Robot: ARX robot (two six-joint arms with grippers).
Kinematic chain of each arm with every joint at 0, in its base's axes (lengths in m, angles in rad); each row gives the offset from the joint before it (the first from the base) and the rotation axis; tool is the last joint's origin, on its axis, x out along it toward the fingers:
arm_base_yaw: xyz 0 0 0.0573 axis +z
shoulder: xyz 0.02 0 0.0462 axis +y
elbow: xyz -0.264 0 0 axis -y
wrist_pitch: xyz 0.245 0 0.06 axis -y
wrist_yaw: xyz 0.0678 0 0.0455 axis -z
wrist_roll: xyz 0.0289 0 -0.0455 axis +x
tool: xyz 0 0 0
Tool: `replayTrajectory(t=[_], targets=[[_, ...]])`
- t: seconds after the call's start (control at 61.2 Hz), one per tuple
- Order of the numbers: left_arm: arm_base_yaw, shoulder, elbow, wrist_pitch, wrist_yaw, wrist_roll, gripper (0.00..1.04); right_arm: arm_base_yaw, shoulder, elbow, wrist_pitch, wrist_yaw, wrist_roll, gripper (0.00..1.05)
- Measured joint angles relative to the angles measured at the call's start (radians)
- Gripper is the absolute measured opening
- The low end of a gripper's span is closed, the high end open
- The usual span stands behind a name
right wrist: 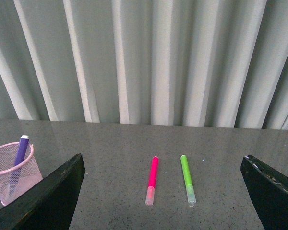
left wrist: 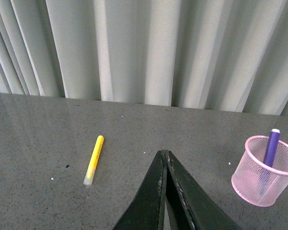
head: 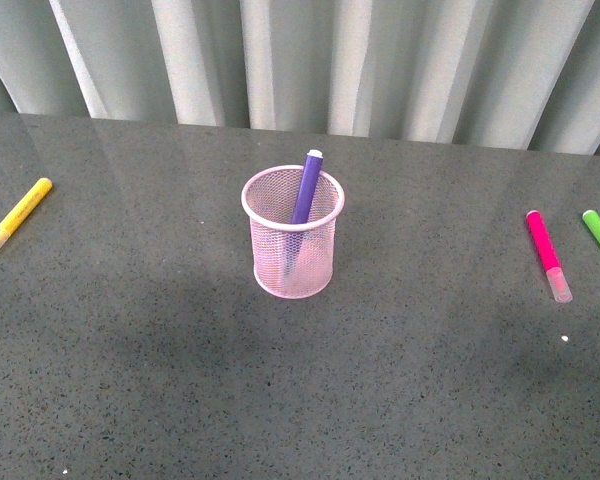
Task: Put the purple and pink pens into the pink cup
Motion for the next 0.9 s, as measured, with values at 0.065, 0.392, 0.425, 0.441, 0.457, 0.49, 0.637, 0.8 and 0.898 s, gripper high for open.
replayTrajectory(t=[0.065,0.392,0.425,0.441,0.457,0.49,0.637,0.8,0.898], targets=[[0.000,-0.064,-0.002,-0.058,0.000,0.000,0.04,0.000,0.000,0.000,0.000,0.000,0.000,0.98],[0.000,-0.281,-0.003,-0.259,0.000,0.000,0.04,0.000,0.000,0.000,0.000,0.000,0.000,0.98],[0.000,-0.301,-0.003,-0.278,0.000,0.000,0.04,0.000,0.000,0.000,0.000,0.000,0.000,0.98],[0.000,-0.310,-0.003,-0.286,0.000,0.000,0.04,0.000,0.000,0.000,0.000,0.000,0.000,0.98],[0.000,-0.314,-0.003,-0.291,0.000,0.000,0.04,0.000,0.000,0.000,0.000,0.000,0.000,0.98],[0.000,-0.332,-0.003,-0.308,0.000,0.000,0.04,0.000,0.000,0.000,0.000,0.000,0.000,0.98],[0.000,-0.389,-0.003,-0.364,0.000,0.000,0.04,0.000,0.000,0.000,0.000,0.000,0.000,0.98],[0.000,-0.450,-0.003,-0.425,0.000,0.000,0.04,0.000,0.000,0.000,0.000,0.000,0.000,0.98],[0.000,-0.479,-0.003,-0.453,0.000,0.000,0.04,0.000,0.000,0.000,0.000,0.000,0.000,0.98]])
